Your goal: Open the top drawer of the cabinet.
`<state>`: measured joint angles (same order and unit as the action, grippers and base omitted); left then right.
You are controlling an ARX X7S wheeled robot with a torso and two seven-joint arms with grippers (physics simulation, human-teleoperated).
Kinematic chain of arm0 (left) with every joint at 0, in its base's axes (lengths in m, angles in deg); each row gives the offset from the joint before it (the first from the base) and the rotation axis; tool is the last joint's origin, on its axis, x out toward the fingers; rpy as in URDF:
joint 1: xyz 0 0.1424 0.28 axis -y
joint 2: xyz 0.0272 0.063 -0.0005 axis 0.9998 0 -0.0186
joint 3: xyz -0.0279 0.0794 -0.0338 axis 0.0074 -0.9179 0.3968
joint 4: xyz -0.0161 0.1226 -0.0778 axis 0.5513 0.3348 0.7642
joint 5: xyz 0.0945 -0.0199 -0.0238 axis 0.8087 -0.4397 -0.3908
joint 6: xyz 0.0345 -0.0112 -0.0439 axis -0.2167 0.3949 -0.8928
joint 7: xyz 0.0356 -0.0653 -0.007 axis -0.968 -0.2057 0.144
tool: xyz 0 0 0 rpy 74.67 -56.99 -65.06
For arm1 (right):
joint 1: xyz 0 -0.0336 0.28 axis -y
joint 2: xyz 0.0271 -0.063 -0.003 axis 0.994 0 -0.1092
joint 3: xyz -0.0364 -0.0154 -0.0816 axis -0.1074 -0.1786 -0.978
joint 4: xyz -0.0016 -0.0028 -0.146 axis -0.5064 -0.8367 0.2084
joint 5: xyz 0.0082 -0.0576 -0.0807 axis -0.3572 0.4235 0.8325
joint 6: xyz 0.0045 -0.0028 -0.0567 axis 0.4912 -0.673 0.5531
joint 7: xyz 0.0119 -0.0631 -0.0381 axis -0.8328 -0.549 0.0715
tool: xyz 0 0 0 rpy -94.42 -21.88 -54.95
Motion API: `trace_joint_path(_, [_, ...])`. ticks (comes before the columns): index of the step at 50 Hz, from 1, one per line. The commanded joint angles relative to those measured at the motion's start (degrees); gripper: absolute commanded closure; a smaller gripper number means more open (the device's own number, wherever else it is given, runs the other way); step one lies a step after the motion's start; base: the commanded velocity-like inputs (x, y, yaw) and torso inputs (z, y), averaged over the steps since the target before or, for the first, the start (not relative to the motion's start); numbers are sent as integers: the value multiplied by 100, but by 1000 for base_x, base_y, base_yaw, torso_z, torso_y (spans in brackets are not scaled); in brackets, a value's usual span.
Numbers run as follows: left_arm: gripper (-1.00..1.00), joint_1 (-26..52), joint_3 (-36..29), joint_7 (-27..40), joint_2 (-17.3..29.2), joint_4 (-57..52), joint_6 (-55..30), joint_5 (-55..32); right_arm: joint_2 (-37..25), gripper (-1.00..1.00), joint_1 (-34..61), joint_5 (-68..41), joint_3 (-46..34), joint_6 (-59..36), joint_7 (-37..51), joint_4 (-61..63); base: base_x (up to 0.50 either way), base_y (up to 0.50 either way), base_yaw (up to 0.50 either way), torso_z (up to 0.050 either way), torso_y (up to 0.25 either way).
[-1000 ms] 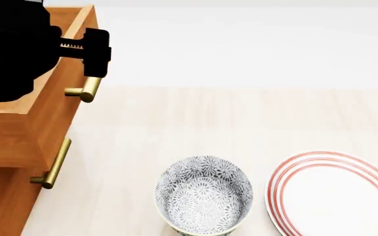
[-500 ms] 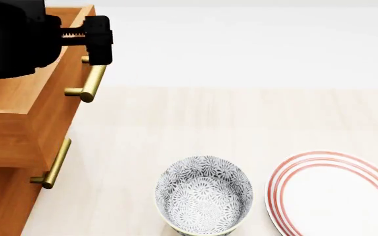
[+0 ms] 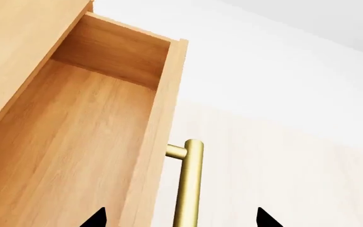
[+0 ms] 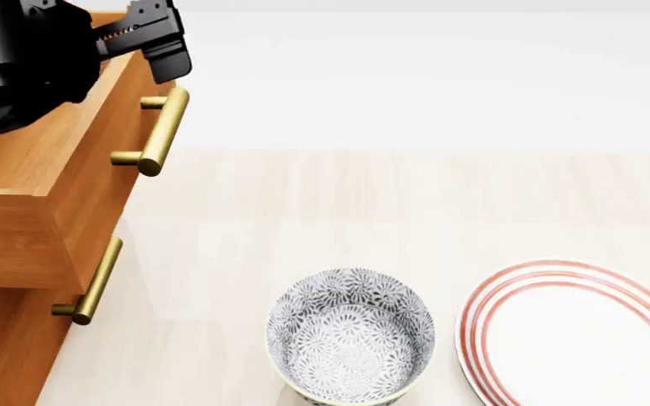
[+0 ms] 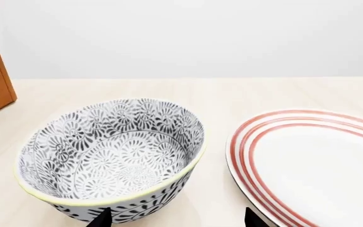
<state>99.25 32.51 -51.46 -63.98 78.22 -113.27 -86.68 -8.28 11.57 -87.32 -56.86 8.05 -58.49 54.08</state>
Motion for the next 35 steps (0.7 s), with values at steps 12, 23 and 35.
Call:
trace_joint_path(12, [-100,243,506,-144,-79,1124,653,244,101,-100,-9,97,112,26,-107,17,0,0,0,0,0])
trace_joint_path(23, [-100,138,733,-126,-133,1127,594,502,96,-100,-7,90,96,50,-109,-7,0,0,0,0,0])
trace_joint_path(35, [-100,118,1171,-209,-199,1136,340,574,85,-100,-4,77,81,52,-99,-3,0,0,0,0,0])
